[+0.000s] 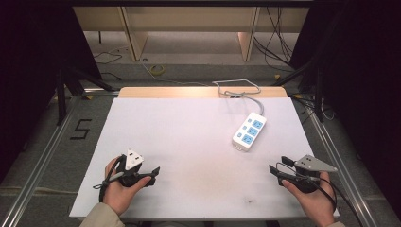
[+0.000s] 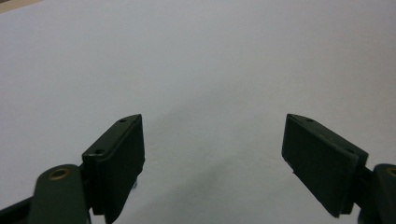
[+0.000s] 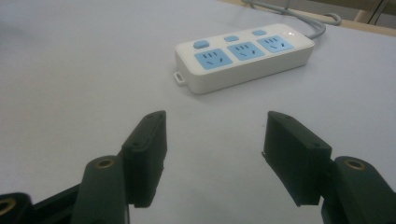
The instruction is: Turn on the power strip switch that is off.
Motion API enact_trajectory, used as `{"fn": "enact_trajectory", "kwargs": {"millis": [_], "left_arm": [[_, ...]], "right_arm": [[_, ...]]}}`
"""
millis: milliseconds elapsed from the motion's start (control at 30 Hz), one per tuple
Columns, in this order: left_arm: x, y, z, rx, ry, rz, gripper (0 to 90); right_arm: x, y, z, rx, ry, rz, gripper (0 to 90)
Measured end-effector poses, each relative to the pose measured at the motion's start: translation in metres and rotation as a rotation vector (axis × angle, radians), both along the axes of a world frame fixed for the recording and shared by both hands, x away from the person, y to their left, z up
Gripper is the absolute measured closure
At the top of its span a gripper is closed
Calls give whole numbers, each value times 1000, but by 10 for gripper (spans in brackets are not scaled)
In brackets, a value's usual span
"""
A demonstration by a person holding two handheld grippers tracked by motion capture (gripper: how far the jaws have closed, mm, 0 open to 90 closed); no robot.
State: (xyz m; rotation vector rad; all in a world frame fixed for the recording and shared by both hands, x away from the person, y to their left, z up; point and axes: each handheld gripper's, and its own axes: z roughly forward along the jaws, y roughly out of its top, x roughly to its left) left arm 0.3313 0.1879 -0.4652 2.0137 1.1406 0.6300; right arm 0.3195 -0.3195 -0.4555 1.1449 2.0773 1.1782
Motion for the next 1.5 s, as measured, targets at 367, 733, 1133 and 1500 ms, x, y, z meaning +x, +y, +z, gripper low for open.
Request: {"fn": "enact_trajectory", "kwargs": {"millis": [367,733,1133,1500], "left_arm": [[0,-4,-2,6,0,-9,208],[0,-1,-1,1,-6,3,208],[0,-2,-1,5,-4,0,220],[0,-2,-2,10,-5,-8,228]], "right_arm": [[2,5,12,-127,62,30,673],[6,9,26,-236,166,21,900],[18,11,33,-280,282,66,900],[33,14,42,-310,354,93,900]]}}
